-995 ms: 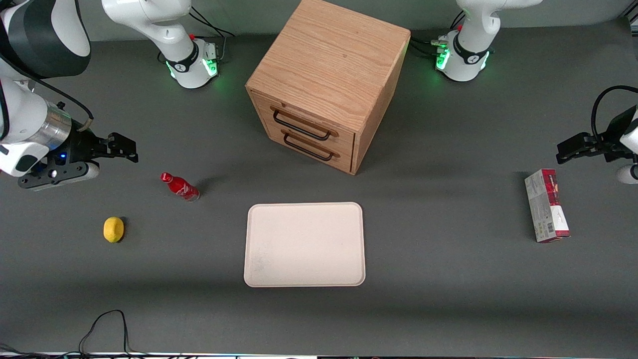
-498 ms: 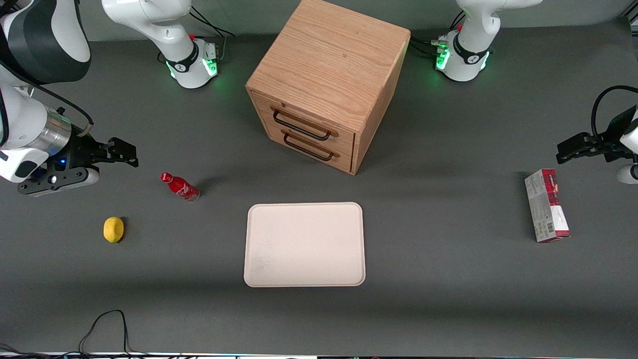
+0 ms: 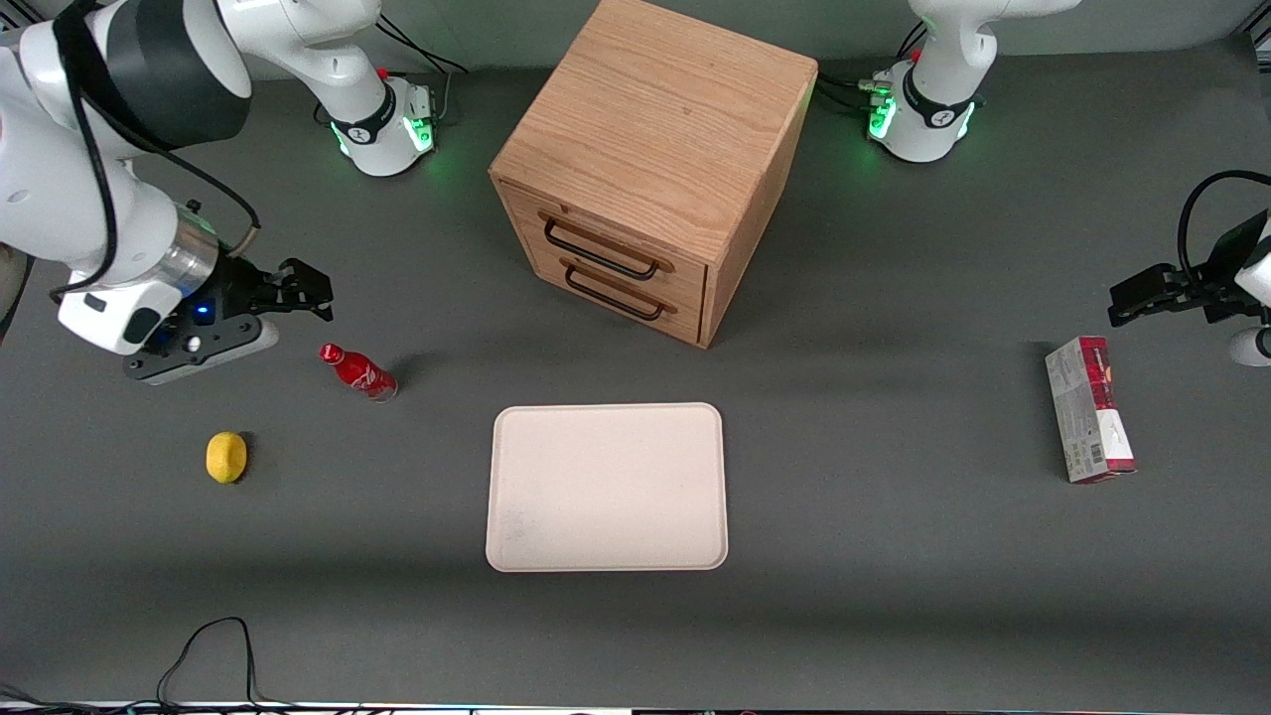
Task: Open upper drawer
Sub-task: 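Move the right gripper from rest toward the wooden cabinet's drawers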
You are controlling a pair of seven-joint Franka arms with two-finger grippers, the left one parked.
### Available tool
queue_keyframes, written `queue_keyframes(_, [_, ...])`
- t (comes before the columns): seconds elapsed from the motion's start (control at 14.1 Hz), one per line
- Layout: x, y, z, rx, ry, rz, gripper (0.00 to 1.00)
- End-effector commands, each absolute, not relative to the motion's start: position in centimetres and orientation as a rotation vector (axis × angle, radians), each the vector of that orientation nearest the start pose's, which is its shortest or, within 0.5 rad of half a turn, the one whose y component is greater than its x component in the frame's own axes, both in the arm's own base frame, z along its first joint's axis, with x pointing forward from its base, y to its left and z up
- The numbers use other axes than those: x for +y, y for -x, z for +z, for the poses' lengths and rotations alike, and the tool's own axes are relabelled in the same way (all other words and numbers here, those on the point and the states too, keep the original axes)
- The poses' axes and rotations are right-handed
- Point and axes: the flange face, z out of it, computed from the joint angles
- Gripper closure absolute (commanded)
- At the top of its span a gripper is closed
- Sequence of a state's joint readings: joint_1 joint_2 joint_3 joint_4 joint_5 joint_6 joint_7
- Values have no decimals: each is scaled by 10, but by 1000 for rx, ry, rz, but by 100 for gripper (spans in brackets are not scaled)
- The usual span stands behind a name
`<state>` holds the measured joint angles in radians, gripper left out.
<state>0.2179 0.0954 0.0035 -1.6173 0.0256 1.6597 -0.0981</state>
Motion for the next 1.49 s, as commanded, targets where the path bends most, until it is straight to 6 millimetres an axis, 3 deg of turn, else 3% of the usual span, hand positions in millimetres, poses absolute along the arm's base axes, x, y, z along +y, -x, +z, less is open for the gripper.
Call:
queue_keyframes(0.0, [136, -581, 556, -493, 3084, 100, 0])
queue_keyframes(0.28, [195, -577, 555, -642, 3059, 95, 0])
queue_keyframes(0.85, [282, -566, 538, -846, 3009, 111, 0])
queue_keyframes(1.21, [325, -556, 525, -947, 2981, 117, 0])
queue_keyframes(1.42, [344, -562, 515, -989, 2965, 120, 0])
